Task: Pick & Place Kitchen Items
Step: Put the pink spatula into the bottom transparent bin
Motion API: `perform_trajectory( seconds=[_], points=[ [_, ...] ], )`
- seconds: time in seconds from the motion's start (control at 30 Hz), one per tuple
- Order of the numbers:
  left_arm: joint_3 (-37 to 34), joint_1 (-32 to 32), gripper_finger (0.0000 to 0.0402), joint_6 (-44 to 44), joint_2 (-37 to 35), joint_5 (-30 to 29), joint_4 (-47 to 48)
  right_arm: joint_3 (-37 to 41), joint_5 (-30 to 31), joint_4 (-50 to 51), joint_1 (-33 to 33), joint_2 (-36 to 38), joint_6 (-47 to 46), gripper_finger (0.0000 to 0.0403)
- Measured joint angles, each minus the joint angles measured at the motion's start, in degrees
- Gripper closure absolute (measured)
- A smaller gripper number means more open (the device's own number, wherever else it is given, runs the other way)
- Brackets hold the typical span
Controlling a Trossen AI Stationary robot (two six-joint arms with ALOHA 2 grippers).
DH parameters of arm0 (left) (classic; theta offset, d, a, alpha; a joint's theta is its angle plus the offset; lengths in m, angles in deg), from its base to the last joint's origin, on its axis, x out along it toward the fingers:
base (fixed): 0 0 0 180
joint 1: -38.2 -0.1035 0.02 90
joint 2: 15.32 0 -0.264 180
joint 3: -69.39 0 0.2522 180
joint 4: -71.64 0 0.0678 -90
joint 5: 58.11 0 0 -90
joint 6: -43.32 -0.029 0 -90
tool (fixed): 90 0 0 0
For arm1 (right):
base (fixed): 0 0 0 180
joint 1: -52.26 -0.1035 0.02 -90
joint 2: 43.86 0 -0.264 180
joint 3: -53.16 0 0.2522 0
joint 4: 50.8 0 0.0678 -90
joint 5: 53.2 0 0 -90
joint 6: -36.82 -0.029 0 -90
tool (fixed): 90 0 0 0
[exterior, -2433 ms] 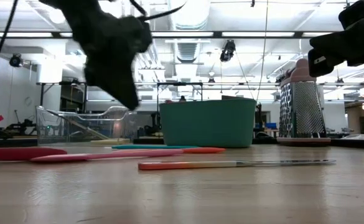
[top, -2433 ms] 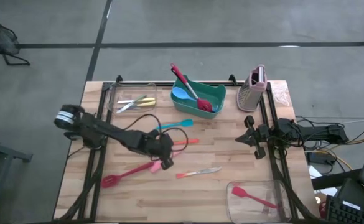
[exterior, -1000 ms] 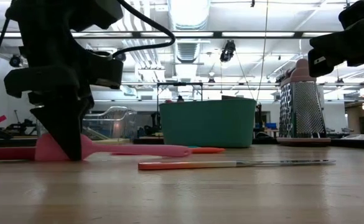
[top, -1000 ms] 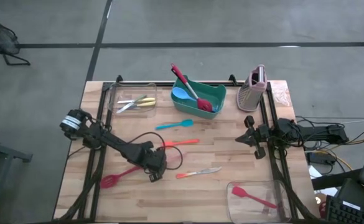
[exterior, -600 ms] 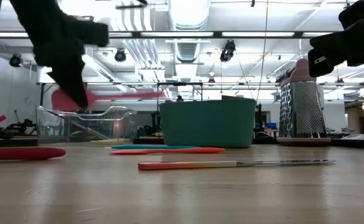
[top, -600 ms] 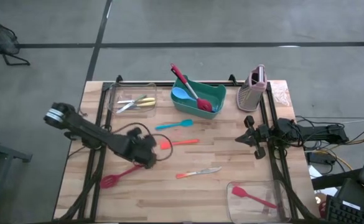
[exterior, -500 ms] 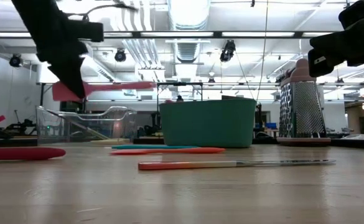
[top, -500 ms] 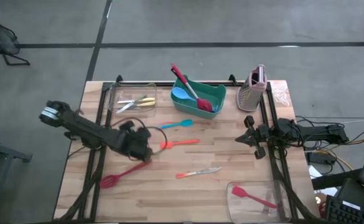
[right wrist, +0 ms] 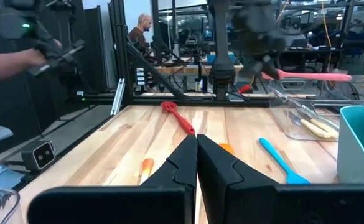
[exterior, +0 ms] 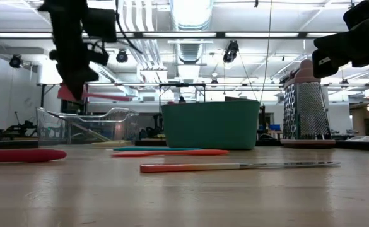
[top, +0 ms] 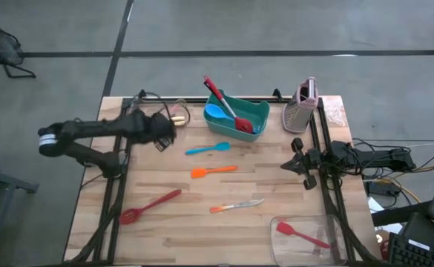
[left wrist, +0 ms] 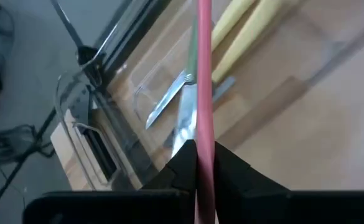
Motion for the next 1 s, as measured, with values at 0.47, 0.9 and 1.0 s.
perform_trajectory(
  seconds=[0.47, 0.9, 1.0],
  points=[
    [-6.1, -11.3, 0.0351, -13.9, 1.6, 2.4, -12.8, 0.0, 0.0, 0.0, 0.0, 0.0, 0.0, 0.0394],
    [-4.8, -10.6, 0.0236, -14.1, 1.3, 2.0, -13.7, 0.0, 0.0, 0.0, 0.0, 0.0, 0.0, 0.0394],
    [-3.6, -9.4, 0.0235, -14.2, 1.1, 2.0, -13.7, 0.0, 0.0, 0.0, 0.0, 0.0, 0.0, 0.0394]
  ],
)
